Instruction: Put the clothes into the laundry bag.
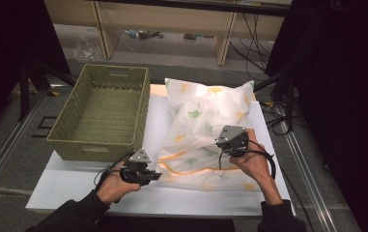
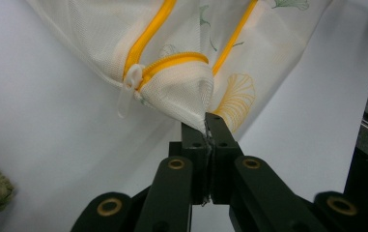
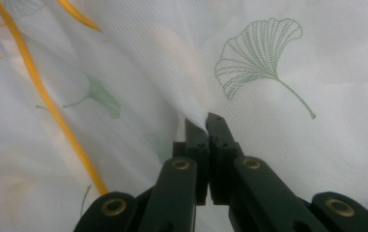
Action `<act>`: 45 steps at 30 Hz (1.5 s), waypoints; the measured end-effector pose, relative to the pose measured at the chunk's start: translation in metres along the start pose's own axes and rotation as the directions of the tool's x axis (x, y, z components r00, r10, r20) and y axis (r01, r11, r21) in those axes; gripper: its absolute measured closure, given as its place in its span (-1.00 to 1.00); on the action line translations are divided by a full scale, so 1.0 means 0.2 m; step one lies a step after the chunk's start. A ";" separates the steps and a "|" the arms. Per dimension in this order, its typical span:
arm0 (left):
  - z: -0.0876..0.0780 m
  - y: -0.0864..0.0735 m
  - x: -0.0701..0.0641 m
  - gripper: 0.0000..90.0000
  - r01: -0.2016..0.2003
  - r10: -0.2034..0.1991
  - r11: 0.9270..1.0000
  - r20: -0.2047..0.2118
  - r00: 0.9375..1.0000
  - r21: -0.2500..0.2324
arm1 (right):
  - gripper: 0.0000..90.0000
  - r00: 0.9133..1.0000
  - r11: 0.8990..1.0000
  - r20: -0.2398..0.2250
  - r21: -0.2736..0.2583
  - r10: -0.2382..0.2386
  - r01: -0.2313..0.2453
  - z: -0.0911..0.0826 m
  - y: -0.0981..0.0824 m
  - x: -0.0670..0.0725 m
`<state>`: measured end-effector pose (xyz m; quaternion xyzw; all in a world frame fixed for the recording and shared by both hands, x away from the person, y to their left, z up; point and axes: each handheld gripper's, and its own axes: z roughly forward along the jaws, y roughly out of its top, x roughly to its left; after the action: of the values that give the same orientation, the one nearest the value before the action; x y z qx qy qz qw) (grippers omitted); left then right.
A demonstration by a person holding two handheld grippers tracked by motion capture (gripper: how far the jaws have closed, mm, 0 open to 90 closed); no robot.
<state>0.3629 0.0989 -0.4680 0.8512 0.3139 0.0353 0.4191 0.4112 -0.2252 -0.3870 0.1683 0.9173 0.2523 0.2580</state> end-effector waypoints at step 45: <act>-0.04 -0.05 0.02 0.98 0.033 -0.031 0.998 -0.030 0.999 0.053 | 1.00 0.988 0.991 -0.124 0.086 -0.090 0.101 0.09 -0.10 0.20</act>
<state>0.3593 0.1114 -0.4708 0.8562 0.3346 0.0328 0.3922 0.3847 -0.2176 -0.4266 0.1203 0.9489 0.2068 0.2061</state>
